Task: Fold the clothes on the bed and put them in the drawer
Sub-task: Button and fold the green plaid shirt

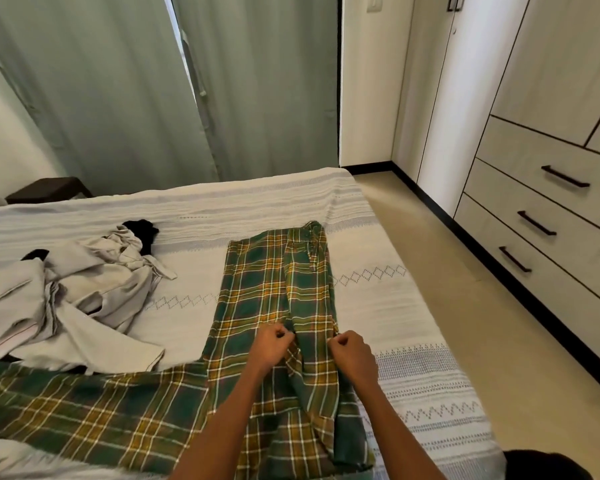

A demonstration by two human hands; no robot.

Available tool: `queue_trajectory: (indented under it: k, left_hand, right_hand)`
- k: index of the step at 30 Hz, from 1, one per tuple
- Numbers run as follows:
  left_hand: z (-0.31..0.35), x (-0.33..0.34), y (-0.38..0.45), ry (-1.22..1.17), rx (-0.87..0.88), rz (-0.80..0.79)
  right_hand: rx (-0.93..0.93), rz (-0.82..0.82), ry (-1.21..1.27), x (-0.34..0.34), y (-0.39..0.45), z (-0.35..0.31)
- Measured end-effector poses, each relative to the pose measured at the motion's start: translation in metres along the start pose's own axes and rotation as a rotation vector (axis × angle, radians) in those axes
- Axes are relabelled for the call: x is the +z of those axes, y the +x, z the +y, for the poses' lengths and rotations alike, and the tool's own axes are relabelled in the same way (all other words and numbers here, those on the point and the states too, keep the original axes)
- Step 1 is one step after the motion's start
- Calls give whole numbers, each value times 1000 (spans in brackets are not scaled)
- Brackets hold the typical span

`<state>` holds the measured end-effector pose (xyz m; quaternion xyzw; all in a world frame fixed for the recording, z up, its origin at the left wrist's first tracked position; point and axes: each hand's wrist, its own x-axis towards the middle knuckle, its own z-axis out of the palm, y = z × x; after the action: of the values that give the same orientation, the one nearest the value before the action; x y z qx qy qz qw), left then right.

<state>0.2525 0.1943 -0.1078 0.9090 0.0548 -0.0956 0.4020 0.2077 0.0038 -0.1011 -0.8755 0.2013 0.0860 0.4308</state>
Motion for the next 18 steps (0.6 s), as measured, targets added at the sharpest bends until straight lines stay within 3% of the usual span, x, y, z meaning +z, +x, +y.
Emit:
queue_trajectory:
  k: [3,5,9,12,18]
  left_hand:
    - [-16,-2,-23,-105,-56,265]
    - [-33,-1,-34,-46,-56,328]
    - [-35,-4,-31,6,-197,232]
    - [-32,-4,-6,145,-246,79]
    - [-12,-10,-30,-403,-233,307]
  right_hand:
    - [54,42,394,-1,-1,4]
    - [92,20,485,1,0,7]
    - [142,-116,463,10,1,11]
    - [139,-98,500,12,1,10]
    - [184,-19,446,13,7,10]
